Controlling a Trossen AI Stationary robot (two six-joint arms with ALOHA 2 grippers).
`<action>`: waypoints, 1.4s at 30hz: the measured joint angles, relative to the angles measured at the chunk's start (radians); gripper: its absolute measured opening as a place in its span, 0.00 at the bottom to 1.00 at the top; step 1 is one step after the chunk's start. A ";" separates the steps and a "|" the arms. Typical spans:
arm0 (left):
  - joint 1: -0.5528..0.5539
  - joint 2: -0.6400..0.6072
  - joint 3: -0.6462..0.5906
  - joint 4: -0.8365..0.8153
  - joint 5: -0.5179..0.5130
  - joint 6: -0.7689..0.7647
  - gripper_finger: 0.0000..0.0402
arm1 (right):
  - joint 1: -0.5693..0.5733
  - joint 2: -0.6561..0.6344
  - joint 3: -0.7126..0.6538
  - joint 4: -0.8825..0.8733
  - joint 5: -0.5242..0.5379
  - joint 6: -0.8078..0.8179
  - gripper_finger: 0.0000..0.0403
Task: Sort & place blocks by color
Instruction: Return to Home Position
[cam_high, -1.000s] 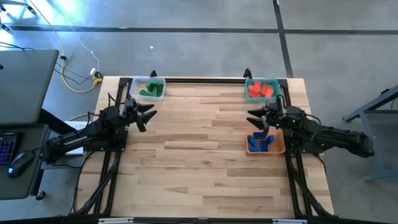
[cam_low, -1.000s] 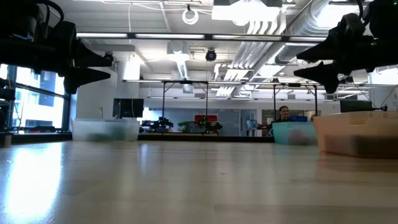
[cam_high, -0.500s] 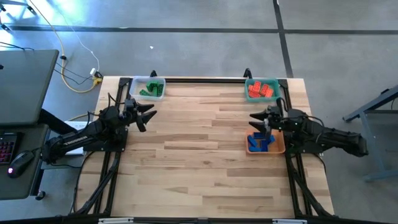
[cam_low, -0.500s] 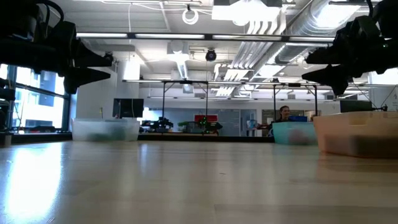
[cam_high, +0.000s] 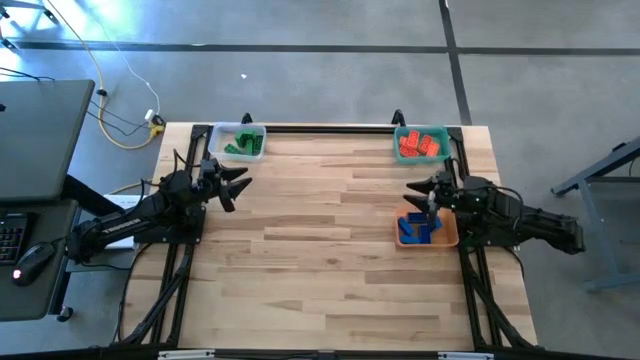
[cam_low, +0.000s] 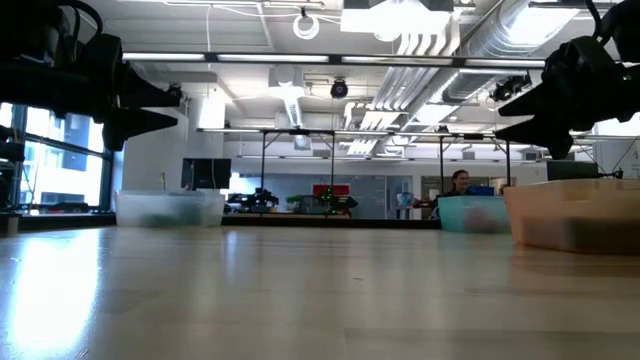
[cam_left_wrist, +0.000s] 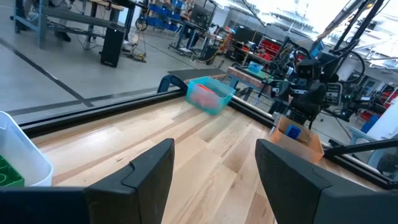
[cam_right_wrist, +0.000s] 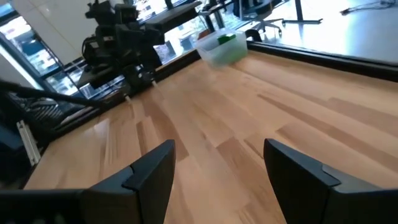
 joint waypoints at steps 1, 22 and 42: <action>0.000 0.000 0.000 0.000 0.000 0.000 0.53 | 0.000 0.000 0.000 0.000 0.004 0.014 0.57; 0.000 0.000 0.000 0.001 0.000 0.000 0.53 | 0.000 0.000 0.000 -0.001 0.006 0.024 0.57; 0.000 0.000 0.000 0.001 0.000 0.000 0.53 | 0.000 0.000 0.000 -0.001 0.002 0.024 0.57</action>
